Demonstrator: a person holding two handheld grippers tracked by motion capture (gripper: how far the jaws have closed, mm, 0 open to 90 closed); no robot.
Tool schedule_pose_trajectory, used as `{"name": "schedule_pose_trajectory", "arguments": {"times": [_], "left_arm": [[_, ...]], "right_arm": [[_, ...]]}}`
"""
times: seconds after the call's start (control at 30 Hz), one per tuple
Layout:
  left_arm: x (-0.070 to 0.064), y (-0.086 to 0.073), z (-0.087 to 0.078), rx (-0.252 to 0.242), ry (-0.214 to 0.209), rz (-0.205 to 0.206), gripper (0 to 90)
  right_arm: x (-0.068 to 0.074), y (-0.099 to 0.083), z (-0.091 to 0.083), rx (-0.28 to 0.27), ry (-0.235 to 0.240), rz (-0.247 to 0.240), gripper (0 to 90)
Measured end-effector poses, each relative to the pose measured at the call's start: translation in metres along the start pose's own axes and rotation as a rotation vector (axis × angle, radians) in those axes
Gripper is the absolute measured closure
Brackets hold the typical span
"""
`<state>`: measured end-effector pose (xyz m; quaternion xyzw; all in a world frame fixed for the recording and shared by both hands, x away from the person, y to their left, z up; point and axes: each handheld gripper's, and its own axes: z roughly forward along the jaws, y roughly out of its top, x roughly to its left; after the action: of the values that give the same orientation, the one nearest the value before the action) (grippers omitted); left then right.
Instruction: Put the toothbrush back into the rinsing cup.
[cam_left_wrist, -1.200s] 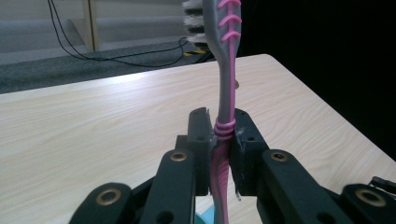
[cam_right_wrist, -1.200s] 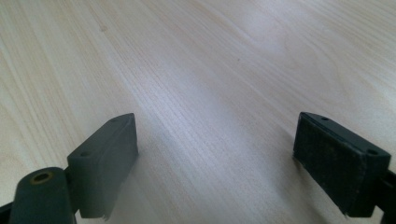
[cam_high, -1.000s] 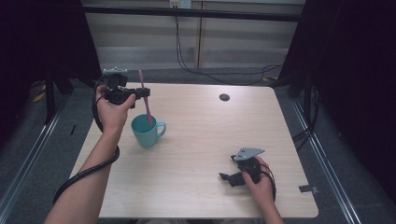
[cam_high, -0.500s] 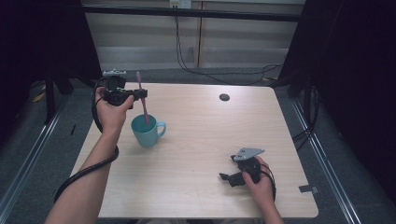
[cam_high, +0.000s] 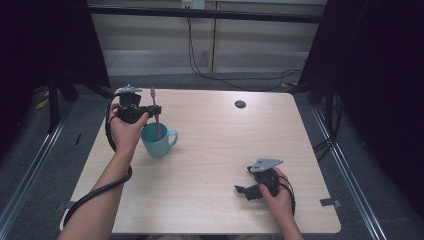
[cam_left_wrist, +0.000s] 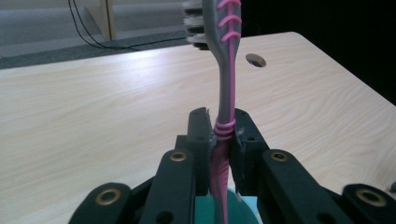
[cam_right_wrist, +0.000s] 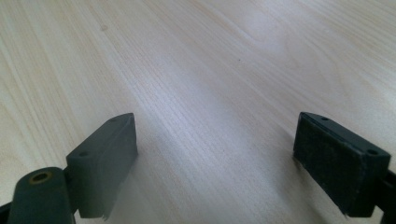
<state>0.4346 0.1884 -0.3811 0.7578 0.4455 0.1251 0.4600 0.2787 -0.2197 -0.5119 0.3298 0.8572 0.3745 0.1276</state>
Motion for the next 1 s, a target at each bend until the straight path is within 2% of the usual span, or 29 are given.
{"name": "schedule_pose_trajectory", "arguments": {"times": [0.07, 0.37, 0.5, 0.6, 0.67, 0.77, 0.9, 1.0], "left_arm": [[-0.004, -0.006, 0.004, 0.015, 0.005, 0.015, 80.1], [-0.006, -0.029, 0.013, 0.051, 0.001, -0.004, 78.8], [-0.007, -0.035, 0.016, 0.066, -0.001, -0.005, 76.8], [-0.008, -0.036, 0.015, 0.048, 0.000, -0.012, 71.4], [-0.009, -0.035, 0.014, 0.064, 0.002, 0.004, 70.8], [-0.011, -0.035, 0.012, 0.058, -0.007, -0.011, 60.4], [-0.019, -0.031, 0.005, 0.046, -0.001, 0.007, 41.0], [-0.028, -0.030, -0.001, 0.037, -0.012, 0.017, 33.8]], "right_arm": [[0.000, 0.000, 0.000, 0.000, 0.001, 0.000, 13.0], [0.000, 0.000, 0.000, 0.000, 0.000, 0.001, 13.0], [0.000, 0.000, 0.000, 0.000, -0.001, 0.001, 13.0], [0.000, 0.000, 0.000, 0.000, 0.000, 0.001, 13.0], [0.000, 0.000, 0.000, -0.001, 0.000, 0.001, 13.0], [0.000, 0.000, 0.000, -0.001, 0.000, 0.000, 13.0], [0.000, 0.000, 0.000, -0.001, 0.000, 0.001, 13.0], [0.000, 0.000, 0.000, -0.001, 0.000, 0.001, 13.0]]}}
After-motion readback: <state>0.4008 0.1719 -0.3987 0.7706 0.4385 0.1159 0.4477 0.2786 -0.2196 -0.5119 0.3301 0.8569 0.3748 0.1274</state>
